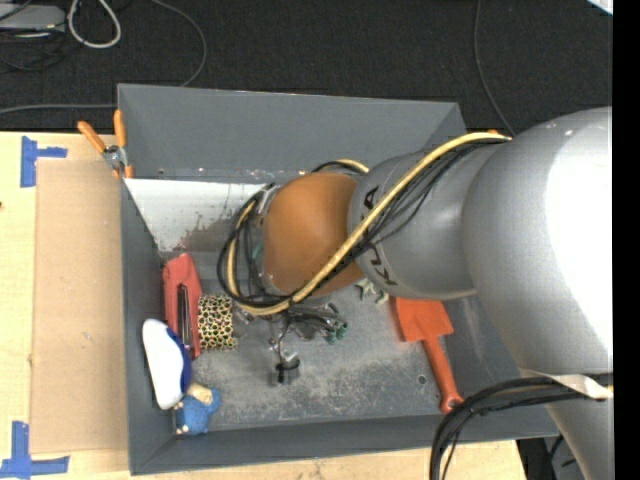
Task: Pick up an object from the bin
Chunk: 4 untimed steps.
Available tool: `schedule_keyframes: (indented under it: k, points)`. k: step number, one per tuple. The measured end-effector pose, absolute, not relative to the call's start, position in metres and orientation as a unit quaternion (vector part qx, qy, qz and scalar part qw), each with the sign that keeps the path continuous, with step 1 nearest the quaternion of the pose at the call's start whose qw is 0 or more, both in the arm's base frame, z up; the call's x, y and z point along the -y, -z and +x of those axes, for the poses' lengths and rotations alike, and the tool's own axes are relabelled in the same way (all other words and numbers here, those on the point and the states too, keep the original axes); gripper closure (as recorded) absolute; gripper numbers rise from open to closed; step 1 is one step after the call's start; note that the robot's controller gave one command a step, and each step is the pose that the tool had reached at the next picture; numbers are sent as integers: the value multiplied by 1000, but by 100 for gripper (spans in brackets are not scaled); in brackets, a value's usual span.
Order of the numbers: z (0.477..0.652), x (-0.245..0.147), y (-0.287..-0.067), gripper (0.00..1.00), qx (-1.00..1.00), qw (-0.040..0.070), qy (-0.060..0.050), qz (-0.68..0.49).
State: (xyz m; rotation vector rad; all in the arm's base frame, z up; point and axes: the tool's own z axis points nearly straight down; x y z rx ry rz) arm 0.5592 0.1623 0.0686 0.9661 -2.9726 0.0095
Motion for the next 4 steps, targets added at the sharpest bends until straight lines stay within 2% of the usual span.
schedule_keyframes:
  k: [1,2,3,4]
  points:
    - [556,-164,-111,0,955,7,-3,297]
    - [556,-163,-110,0,955,9,-3,297]
    - [504,-183,-69,0,947,9,-1,322]
    - [495,-166,-70,0,929,5,-2,370]
